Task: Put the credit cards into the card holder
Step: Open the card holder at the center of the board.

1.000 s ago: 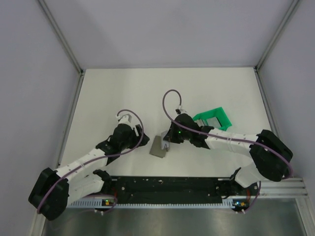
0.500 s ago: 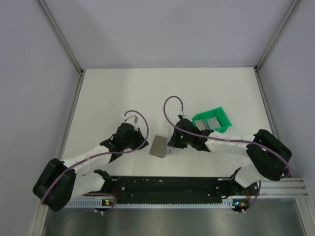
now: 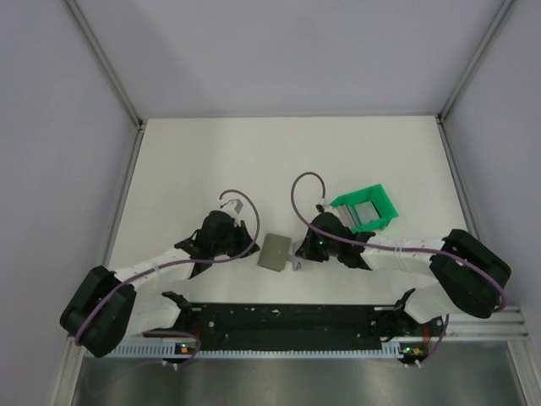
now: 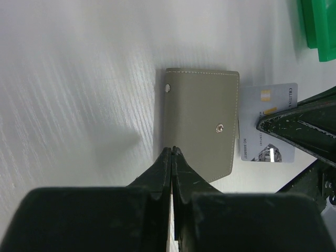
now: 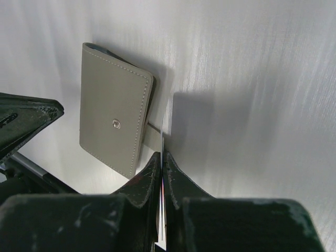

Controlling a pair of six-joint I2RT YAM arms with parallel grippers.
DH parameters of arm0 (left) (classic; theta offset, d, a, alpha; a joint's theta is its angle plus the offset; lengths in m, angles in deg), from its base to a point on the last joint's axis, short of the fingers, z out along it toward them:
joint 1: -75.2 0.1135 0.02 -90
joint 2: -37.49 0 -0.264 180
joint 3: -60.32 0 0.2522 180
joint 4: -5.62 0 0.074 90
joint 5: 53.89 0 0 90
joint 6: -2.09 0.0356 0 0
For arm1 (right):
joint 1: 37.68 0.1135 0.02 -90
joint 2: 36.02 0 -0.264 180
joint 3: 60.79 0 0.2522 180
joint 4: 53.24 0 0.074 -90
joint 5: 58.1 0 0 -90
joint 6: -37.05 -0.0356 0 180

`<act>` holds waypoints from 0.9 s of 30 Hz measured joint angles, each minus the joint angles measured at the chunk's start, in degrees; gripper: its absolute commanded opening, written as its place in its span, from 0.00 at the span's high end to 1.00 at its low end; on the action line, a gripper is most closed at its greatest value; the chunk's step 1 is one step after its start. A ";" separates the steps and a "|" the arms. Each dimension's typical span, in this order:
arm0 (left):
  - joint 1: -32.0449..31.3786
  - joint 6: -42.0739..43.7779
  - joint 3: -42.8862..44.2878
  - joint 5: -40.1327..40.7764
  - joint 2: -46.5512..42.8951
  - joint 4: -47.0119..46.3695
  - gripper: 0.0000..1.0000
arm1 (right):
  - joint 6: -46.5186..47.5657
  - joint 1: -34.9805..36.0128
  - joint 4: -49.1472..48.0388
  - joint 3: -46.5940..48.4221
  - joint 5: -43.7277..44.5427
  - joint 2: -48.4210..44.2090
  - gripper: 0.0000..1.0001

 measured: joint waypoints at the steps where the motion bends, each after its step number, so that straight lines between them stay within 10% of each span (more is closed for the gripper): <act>1: 0.00 0.00 0.00 -0.04 0.33 -0.13 1.00 | -0.31 -0.22 -0.92 -0.39 -0.46 0.02 1.00; 27: -2.99 -1.84 -0.35 -4.44 8.98 -7.58 1.00 | 2.19 -1.68 -8.55 -2.16 -5.60 -0.57 1.00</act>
